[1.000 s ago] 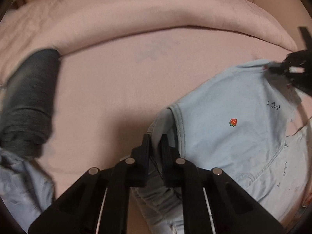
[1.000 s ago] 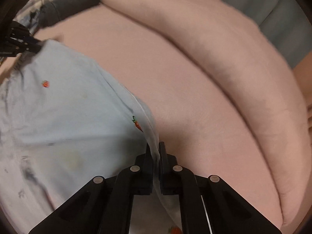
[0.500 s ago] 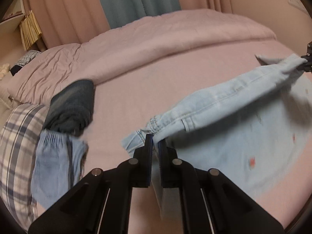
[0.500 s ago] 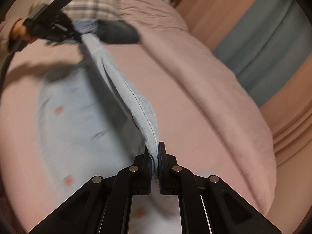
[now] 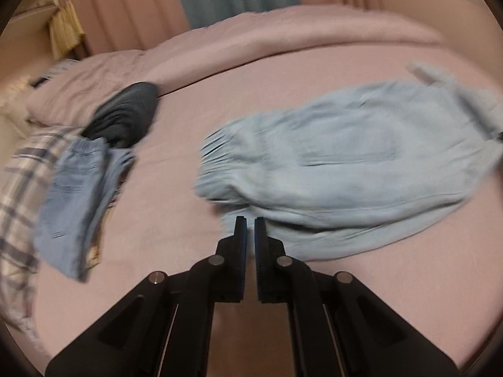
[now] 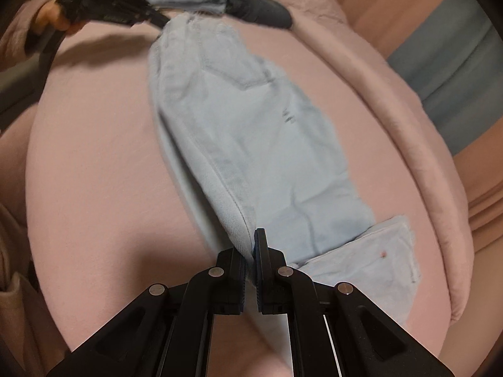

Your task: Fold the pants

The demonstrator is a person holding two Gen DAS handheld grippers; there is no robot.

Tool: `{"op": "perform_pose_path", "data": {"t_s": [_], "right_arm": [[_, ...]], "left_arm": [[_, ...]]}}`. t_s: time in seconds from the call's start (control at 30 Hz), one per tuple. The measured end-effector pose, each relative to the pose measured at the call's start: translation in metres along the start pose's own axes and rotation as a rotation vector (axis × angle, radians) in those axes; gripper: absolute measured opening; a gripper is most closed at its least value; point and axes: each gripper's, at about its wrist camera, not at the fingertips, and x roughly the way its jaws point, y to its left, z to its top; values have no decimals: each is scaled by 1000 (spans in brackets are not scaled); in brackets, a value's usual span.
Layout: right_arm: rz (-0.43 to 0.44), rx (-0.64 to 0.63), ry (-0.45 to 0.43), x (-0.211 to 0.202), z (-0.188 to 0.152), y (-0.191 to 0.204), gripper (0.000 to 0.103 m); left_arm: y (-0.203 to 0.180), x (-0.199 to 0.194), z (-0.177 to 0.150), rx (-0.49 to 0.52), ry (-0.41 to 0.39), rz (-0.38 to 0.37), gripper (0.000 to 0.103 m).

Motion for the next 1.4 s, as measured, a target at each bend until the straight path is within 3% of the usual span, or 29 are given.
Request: {"op": "perform_pose_path", "data": {"t_s": [0.03,0.1,0.17,0.27,0.33,0.43,0.5,0.53,0.6,0.73,0.83,0.93,1.03,1.1,1.13,1.17,1.23,1.3,1.4], "right_arm": [[-22,-13,4,5,-3,5,5],[-45,16,-7,18,-7,6,5],[-15,85,-7,20,-8,-3,7],[65,187,6,2,-13,-24,20],[134,282,-29,-15,-19,-43,23],[168,512,-80,-36,-30,-98,49],[170,676,-97,-37,-38,-135,67],[215,784,-100,-36,-44,-158,69],[256,933,-103,-31,-51,-194,69],[44,980,72,2,-43,-235,69],[68,1041,178,46,-32,-258,69],[6,1078,285,83,-17,-270,69],[-31,1072,449,121,-13,-274,69],[-4,1064,484,135,-16,-272,43],[7,1054,454,133,-16,-272,33],[5,1062,419,126,-19,-276,7],[26,1124,332,105,-30,-286,6],[26,1172,195,69,-41,-297,6],[50,1249,-90,-17,-71,-304,6]], "left_arm": [[3,12,-5,-16,49,9,5],[9,17,-9,-62,69,-5,5],[13,10,-9,-89,73,-17,9],[18,-9,-10,-106,73,-25,13],[14,-22,-8,-104,63,-43,35],[-9,-36,4,-110,22,-133,53],[-30,-39,17,-117,5,-229,54],[-47,-41,26,-108,-5,-281,54],[-74,-44,41,-75,-29,-367,55],[-142,-36,70,3,-23,-532,55],[-187,-30,86,36,-6,-642,55],[-224,-29,96,63,-7,-703,55],[-255,-27,100,124,-9,-687,55],[-269,-24,99,165,-11,-666,53],[-273,-21,99,174,-1,-659,49],[-275,-18,99,173,8,-661,45],[-278,-13,99,165,24,-659,20],[-275,-14,100,149,7,-649,17],[-264,-24,106,97,-34,-641,13]]}}
